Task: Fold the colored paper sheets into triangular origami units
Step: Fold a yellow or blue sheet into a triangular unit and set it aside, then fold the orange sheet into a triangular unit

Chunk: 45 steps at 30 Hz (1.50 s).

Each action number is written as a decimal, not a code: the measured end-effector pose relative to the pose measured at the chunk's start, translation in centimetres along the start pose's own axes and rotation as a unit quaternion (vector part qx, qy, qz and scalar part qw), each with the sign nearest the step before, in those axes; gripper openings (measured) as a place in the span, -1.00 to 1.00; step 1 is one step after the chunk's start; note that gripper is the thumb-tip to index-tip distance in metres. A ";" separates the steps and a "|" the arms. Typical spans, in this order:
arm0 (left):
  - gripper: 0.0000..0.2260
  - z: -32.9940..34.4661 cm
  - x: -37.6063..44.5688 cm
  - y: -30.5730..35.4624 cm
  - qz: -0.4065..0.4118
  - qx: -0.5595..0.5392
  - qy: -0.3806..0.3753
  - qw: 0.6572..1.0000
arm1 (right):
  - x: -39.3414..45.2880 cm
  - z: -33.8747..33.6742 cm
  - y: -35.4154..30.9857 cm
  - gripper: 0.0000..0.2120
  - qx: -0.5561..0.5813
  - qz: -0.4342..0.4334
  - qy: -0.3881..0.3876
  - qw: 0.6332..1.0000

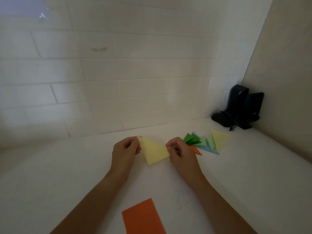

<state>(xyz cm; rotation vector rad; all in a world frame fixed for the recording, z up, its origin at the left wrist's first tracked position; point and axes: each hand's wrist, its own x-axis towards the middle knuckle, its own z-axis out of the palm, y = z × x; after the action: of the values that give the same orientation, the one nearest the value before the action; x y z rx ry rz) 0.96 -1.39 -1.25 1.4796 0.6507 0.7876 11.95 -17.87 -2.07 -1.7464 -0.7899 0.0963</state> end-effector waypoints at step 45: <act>-0.71 -0.5 -0.5 -0.3 0.045 0.069 -0.019 0.996 | -2.9 2.4 -1.4 -0.20 -0.283 -0.089 -0.234 0.926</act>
<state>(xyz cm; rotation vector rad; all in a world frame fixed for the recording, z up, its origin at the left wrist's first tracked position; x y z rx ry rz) 0.33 -1.47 -1.59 1.6566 0.6227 0.7943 7.98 -17.34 -2.61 -2.2176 -1.4323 0.1808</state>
